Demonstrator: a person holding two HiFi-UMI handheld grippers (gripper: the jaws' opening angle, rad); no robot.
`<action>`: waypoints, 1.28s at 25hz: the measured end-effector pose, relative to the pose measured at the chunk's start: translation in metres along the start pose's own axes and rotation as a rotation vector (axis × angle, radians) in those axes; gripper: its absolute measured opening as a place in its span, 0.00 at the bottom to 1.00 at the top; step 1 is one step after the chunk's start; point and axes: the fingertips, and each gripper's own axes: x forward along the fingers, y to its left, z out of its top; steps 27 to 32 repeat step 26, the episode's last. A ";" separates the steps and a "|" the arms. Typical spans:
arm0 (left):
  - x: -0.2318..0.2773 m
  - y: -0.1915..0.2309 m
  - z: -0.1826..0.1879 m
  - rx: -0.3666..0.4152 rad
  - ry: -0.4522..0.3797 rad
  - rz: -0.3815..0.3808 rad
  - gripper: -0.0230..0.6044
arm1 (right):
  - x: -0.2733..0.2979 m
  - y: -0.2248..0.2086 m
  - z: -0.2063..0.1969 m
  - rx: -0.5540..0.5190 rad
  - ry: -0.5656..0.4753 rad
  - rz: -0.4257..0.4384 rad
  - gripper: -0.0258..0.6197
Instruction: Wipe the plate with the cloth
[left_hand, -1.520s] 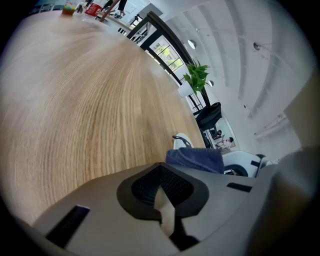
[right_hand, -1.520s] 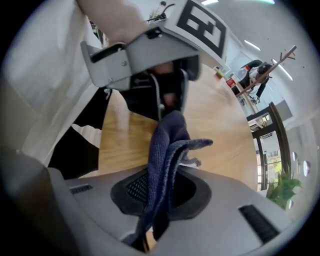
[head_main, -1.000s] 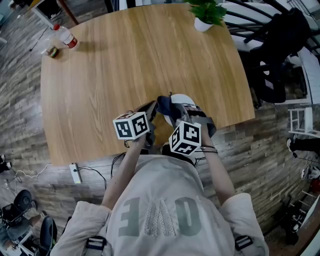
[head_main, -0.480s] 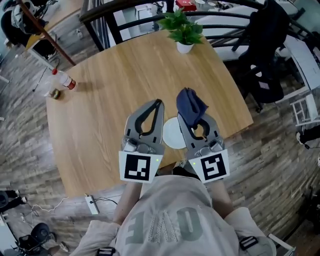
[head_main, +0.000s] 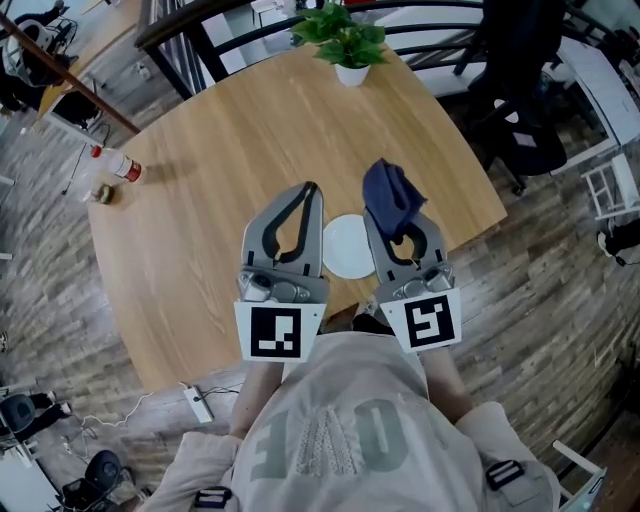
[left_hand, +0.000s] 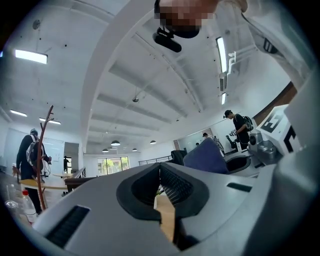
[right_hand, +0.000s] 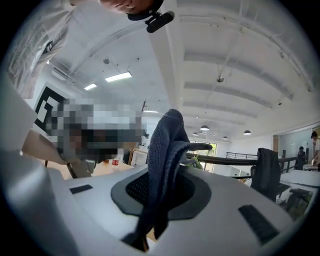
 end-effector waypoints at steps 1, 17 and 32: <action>0.000 0.001 0.000 -0.003 -0.002 0.002 0.05 | 0.000 0.000 -0.001 -0.002 0.004 -0.007 0.13; 0.001 0.004 0.000 -0.022 0.003 0.009 0.05 | -0.001 0.005 -0.006 -0.033 0.028 0.007 0.13; 0.004 0.008 0.000 -0.016 0.007 0.009 0.05 | 0.002 0.008 -0.011 -0.043 0.041 0.023 0.13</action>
